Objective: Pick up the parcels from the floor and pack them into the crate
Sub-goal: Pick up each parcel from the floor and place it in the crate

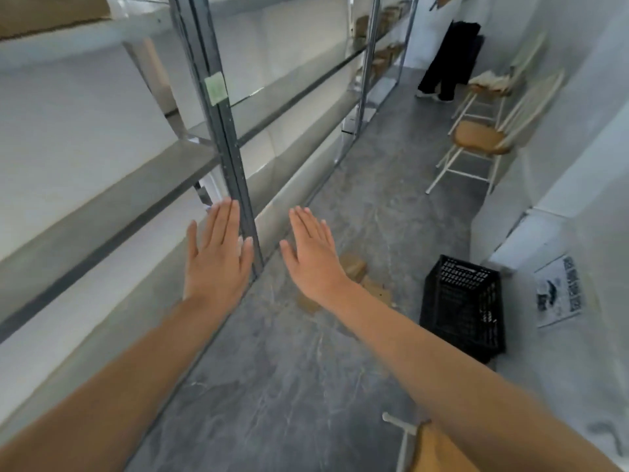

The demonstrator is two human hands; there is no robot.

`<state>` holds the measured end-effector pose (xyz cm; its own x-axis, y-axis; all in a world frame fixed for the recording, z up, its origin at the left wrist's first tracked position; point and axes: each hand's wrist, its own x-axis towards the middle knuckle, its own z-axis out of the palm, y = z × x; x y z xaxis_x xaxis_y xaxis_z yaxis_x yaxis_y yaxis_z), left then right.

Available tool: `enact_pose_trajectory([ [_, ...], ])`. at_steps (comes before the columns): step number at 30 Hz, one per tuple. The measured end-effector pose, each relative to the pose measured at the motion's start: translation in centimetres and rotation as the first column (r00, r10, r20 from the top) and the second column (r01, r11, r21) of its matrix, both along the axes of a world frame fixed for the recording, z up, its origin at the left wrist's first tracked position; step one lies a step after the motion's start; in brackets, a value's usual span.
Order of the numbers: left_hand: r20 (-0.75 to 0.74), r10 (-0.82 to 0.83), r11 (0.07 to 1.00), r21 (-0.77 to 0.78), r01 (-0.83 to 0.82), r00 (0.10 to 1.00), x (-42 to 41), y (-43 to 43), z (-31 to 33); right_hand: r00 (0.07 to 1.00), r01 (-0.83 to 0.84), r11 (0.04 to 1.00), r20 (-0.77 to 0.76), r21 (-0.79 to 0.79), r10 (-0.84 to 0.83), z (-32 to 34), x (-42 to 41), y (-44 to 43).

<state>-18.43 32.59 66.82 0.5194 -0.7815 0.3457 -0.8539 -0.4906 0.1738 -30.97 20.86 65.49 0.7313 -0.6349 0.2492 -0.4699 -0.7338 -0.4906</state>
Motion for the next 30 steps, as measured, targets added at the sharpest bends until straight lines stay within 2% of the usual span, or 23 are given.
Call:
enact_pose_trajectory([
  [7,-0.079,-0.220,0.973,0.052,0.225,0.972,-2.2,-14.5,-3.2,0.951,0.302,0.952,-0.086,0.041,-0.298,-2.4,-7.0,-13.5],
  [15,-0.218,-0.374,0.909,0.107,0.403,0.902,-2.1,-31.1,-9.8,0.850,0.496,0.861,-0.264,0.107,-0.457,-7.5,-9.5,-26.6],
  [20,-0.327,-0.409,0.864,0.161,0.477,0.852,-1.5,-40.8,-14.2,0.771,0.607,0.775,-0.363,0.173,-0.523,-12.0,-8.7,-34.7],
  [23,-0.341,-0.457,0.815,0.208,0.540,0.821,-1.2,-45.7,-17.1,0.733,0.662,0.719,-0.385,0.212,-0.561,-15.1,-8.0,-39.1],
  [30,-0.338,-0.440,0.728,0.408,0.551,0.832,-2.6,-53.2,-27.0,0.707,0.680,0.669,-0.510,0.300,-0.490,-23.9,-11.1,-47.0],
])
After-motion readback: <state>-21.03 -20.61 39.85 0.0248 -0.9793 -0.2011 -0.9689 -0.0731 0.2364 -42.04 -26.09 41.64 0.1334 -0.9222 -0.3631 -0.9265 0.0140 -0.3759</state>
